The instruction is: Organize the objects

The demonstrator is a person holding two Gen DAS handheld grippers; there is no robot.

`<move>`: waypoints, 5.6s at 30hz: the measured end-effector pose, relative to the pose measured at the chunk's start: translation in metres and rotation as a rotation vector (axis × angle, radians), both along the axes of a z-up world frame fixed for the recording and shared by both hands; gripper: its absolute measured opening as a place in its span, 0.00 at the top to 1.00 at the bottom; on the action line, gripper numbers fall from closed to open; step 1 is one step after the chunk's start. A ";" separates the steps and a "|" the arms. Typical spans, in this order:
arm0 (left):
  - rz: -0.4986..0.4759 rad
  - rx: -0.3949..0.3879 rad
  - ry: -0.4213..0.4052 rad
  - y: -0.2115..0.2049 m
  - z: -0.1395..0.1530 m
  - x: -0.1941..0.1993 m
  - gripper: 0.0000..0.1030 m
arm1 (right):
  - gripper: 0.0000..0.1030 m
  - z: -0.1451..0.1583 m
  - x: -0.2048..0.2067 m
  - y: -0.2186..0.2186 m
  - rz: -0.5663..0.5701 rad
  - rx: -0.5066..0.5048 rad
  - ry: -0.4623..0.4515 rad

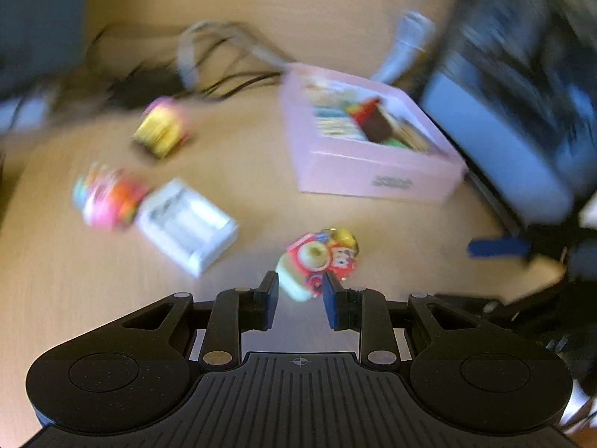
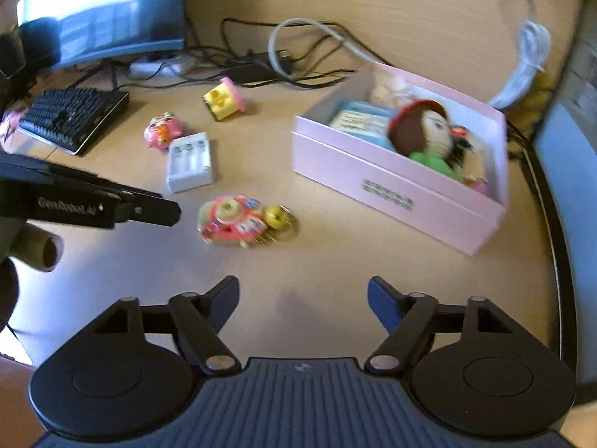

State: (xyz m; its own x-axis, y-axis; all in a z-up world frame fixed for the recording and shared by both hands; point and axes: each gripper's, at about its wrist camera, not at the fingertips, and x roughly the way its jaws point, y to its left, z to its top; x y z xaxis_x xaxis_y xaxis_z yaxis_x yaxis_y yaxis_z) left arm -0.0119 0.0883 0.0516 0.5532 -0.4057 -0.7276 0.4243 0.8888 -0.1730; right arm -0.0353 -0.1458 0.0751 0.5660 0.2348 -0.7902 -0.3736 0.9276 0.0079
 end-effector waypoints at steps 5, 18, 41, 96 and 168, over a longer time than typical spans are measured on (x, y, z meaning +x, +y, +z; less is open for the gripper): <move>-0.203 0.200 -0.126 -0.027 0.001 0.003 0.72 | 0.22 -0.013 -0.008 -0.021 -0.046 0.037 0.036; -0.262 0.214 -0.054 -0.044 -0.010 0.016 0.70 | 0.13 -0.028 -0.030 -0.032 -0.153 0.030 0.045; -0.243 0.238 -0.002 -0.016 -0.028 -0.013 0.70 | 0.00 -0.053 -0.009 -0.028 -0.269 0.014 -0.041; -0.135 0.191 -0.097 -0.073 -0.026 0.090 0.54 | 0.00 -0.058 -0.028 -0.038 -0.181 0.041 -0.130; 0.364 0.341 -0.027 -0.047 -0.026 0.055 0.63 | 0.11 -0.031 -0.012 0.004 -0.050 -0.019 -0.132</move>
